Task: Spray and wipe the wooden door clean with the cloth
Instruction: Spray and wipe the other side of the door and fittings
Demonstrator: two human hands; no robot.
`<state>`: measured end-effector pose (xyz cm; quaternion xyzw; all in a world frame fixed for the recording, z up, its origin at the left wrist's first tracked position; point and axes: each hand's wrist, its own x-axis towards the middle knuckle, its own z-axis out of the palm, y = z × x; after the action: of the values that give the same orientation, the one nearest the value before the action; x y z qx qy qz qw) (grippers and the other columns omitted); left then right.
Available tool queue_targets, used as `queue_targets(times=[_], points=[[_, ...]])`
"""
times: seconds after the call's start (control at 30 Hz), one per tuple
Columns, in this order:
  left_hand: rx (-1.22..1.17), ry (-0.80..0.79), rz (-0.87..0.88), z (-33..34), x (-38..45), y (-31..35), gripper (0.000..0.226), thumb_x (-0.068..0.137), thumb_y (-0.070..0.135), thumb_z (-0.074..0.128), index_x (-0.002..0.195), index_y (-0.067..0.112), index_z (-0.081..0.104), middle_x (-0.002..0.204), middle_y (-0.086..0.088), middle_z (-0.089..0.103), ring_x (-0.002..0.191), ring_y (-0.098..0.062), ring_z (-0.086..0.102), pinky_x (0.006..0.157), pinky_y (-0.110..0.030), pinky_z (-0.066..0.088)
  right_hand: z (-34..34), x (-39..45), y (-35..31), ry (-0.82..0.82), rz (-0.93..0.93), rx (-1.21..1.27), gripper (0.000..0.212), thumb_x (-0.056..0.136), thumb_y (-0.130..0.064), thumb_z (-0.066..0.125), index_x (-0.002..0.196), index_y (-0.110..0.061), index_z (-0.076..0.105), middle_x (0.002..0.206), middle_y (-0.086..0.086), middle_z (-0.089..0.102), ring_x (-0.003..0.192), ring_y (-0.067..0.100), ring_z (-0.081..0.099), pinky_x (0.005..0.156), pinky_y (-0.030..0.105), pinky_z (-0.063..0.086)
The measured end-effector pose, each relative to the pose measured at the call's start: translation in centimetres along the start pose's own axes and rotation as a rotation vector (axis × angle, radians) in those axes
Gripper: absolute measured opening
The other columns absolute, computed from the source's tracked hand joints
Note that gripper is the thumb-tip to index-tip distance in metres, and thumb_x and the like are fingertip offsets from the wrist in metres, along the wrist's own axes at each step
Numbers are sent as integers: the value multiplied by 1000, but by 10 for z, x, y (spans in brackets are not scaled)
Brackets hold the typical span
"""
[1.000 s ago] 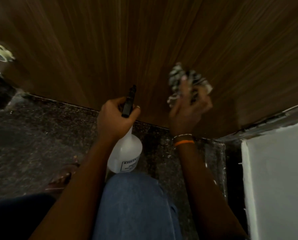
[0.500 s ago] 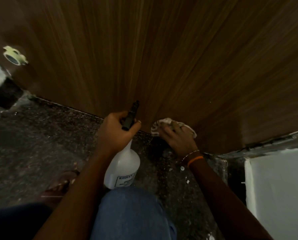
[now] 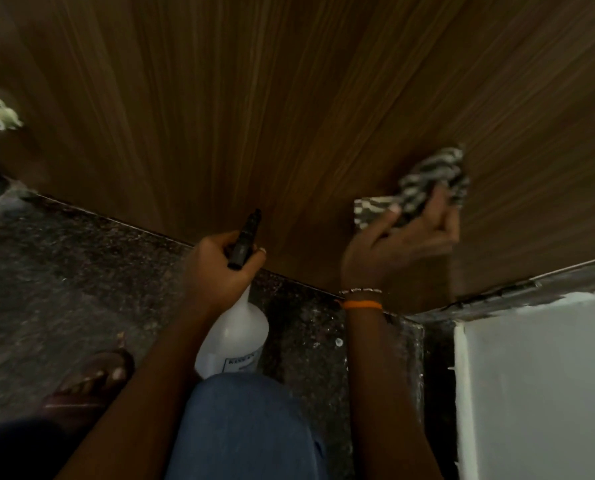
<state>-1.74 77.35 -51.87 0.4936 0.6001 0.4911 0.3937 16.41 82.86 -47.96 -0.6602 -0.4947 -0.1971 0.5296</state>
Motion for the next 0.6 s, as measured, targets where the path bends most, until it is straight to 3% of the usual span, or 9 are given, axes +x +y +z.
queue_targets(times=[0.03,0.1,0.2,0.27,0.4,0.47,0.5,0.53,0.6], points=[[0,17,7,-3,0,-1,20,69,40,64,66,21,61,57,1,57,55,-16,58,57,-38,47,7,-5,-9,7,-127,30,41,92,-21,47,132,-18,38,123,7,33,108,26,39,102,27,31],[22,50,15,-9,1,-4,16,70,36,63,62,24,57,53,5,53,48,-7,51,55,-30,41,21,-21,-17,-59,-431,-14,34,96,-20,43,130,-21,43,119,8,35,104,26,40,92,35,36],[10,65,-15,-20,2,-14,26,63,51,59,60,25,55,46,10,52,44,-7,48,55,-31,40,37,-49,-8,-234,-757,-161,36,99,-23,43,133,-36,46,118,3,38,101,25,41,77,39,38],[-4,53,-34,-23,3,-17,26,62,52,58,59,27,54,47,16,55,44,-4,49,56,-31,41,47,-68,4,-336,-968,-194,43,99,-16,41,135,-36,50,122,3,40,100,26,40,71,37,34],[-9,53,-64,-25,0,-18,16,66,41,66,61,28,57,48,11,55,49,-11,54,58,-35,44,60,-100,40,-693,-1375,-276,40,85,-21,46,116,-28,70,120,-2,66,103,23,47,69,33,31],[-40,88,-101,-26,-2,-18,16,66,36,66,58,26,56,50,8,53,50,-15,52,60,-37,44,58,-103,64,-923,-1490,-381,37,69,-36,70,104,-26,75,111,-6,71,102,20,52,70,32,30],[-59,103,-115,-27,-2,-19,15,67,32,65,58,26,56,49,8,52,49,-13,52,60,-37,44,55,-105,77,-1025,-1504,-397,48,56,-40,82,101,-23,76,108,-6,71,100,20,52,70,32,29],[-72,113,-120,-30,-2,-19,15,68,30,65,58,26,56,48,9,52,48,-11,51,59,-36,44,54,-107,89,-1105,-1500,-411,55,48,-42,86,98,-20,77,106,-4,71,98,21,50,70,32,29],[-78,115,-117,-36,-2,-19,17,69,29,66,56,26,55,45,10,51,49,-12,51,58,-36,44,44,-107,105,-1185,-1445,-507,49,57,-45,77,97,-17,77,107,-2,68,95,23,43,70,34,31]])
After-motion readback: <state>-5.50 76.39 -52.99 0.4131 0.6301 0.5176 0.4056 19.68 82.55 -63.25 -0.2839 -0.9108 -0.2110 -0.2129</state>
